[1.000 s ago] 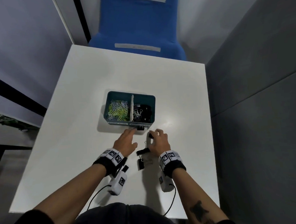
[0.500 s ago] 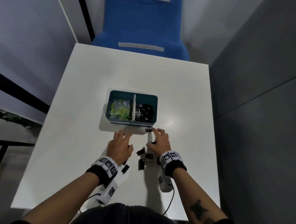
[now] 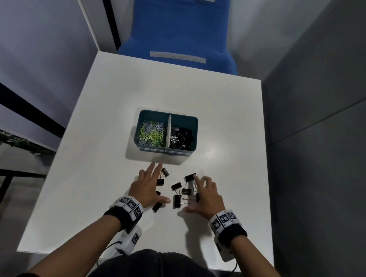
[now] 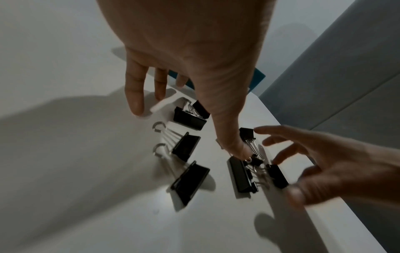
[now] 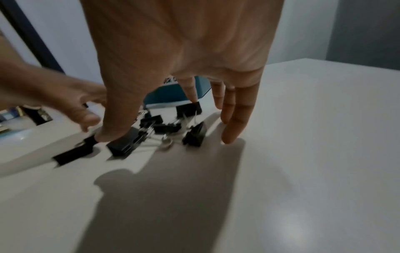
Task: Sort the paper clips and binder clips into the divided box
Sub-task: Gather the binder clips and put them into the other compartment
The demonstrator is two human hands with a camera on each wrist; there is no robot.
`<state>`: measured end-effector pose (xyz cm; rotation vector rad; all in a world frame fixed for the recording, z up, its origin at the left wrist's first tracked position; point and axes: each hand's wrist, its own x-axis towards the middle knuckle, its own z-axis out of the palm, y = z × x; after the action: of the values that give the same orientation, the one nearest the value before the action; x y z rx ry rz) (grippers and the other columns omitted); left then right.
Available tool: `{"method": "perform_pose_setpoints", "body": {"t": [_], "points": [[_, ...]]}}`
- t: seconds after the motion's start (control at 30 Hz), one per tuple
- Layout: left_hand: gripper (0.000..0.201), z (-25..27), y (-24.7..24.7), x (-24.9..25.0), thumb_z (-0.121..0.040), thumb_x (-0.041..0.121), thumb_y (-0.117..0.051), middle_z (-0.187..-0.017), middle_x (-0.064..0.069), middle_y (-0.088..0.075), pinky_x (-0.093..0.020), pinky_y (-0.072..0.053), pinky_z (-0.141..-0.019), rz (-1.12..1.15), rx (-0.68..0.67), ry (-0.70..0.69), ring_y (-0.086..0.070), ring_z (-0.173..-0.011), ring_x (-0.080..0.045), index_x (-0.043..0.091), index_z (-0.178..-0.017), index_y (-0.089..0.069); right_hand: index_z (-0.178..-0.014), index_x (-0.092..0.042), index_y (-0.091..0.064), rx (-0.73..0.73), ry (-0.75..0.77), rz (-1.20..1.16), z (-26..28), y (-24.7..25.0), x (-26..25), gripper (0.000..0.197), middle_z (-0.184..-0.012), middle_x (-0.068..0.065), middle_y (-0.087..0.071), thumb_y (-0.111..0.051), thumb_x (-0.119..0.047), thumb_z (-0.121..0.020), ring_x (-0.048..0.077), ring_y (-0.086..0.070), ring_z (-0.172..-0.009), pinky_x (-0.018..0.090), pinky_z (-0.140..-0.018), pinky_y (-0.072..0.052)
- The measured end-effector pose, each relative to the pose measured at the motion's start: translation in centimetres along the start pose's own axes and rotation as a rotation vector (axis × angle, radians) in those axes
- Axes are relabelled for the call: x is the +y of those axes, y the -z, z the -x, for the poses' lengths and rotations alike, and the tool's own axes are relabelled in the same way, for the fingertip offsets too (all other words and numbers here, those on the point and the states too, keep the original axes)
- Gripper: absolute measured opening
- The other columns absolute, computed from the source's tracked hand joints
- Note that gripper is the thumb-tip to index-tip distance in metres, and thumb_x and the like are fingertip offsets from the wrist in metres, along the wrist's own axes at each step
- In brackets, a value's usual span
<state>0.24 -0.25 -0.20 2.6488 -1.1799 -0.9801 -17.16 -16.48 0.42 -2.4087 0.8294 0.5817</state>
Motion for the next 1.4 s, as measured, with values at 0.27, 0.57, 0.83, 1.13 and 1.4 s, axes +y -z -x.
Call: {"method": "perform_pose_setpoints", "body": {"t": [0.27,0.57,0.83,1.13,1.4], "points": [[0.139,-0.8,-1.0,1.9,-0.055,0.04,-0.087,-0.159,-0.004,0.006,-0.04,-0.05,-0.08,-0.243,-0.078,-0.196,-0.025,-0.128,-0.032,0.038,-0.147,0.017,-0.146,-0.042,-0.006,-0.013,0.03,0.067,-1.4,-1.5,-3.7,0.118,-0.146,0.007,-0.017,-0.083,-0.049,-0.057,0.033,-0.027,-0.125,0.044,-0.078,-0.053],[0.07,-1.6,-1.6,2.2,-0.076,0.021,-0.076,-0.141,-0.003,-0.024,-0.041,-0.051,-0.074,-0.045,-0.021,-0.182,-0.038,-0.118,-0.03,0.031,-0.133,-0.036,-0.119,-0.03,-0.043,0.082,-0.003,-0.003,-2.9,-1.1,-3.9,0.05,-0.119,0.008,-0.035,-0.07,-0.03,-0.077,0.031,-0.038,-0.107,0.037,-0.064,-0.048],[0.048,-2.0,-1.4,2.8,-0.074,0.003,-0.067,-0.103,-0.009,-0.049,-0.038,-0.043,-0.05,0.004,0.099,-0.22,-0.052,-0.082,-0.032,0.022,-0.109,-0.041,-0.094,-0.011,-0.05,0.179,0.041,-0.15,-3.2,-1.2,-2.2,0.02,-0.104,0.008,-0.04,-0.064,-0.014,-0.079,0.027,-0.047,-0.087,0.035,-0.065,-0.046],[0.034,-1.3,1.2,4.0,-0.081,0.017,-0.066,-0.108,-0.002,-0.051,-0.031,-0.038,-0.059,0.16,0.155,-0.221,-0.057,-0.083,-0.027,0.017,-0.113,-0.053,-0.085,-0.016,-0.061,0.268,-0.07,-0.42,-2.7,-1.3,-0.4,0.024,-0.09,-0.001,-0.053,-0.076,-0.018,-0.067,0.019,-0.053,-0.078,0.024,-0.065,-0.037],[0.037,-3.4,10.5,7.9,-0.089,0.019,-0.064,-0.111,0.007,-0.051,-0.026,-0.055,-0.07,0.398,0.395,-0.286,-0.059,-0.079,-0.012,0.024,-0.123,-0.051,-0.077,-0.028,-0.064,0.328,-0.071,-0.586,-0.8,1.5,-0.4,0.024,-0.085,-0.004,-0.061,-0.079,-0.016,-0.063,0.01,-0.058,-0.079,0.02,-0.07,-0.045]]}}
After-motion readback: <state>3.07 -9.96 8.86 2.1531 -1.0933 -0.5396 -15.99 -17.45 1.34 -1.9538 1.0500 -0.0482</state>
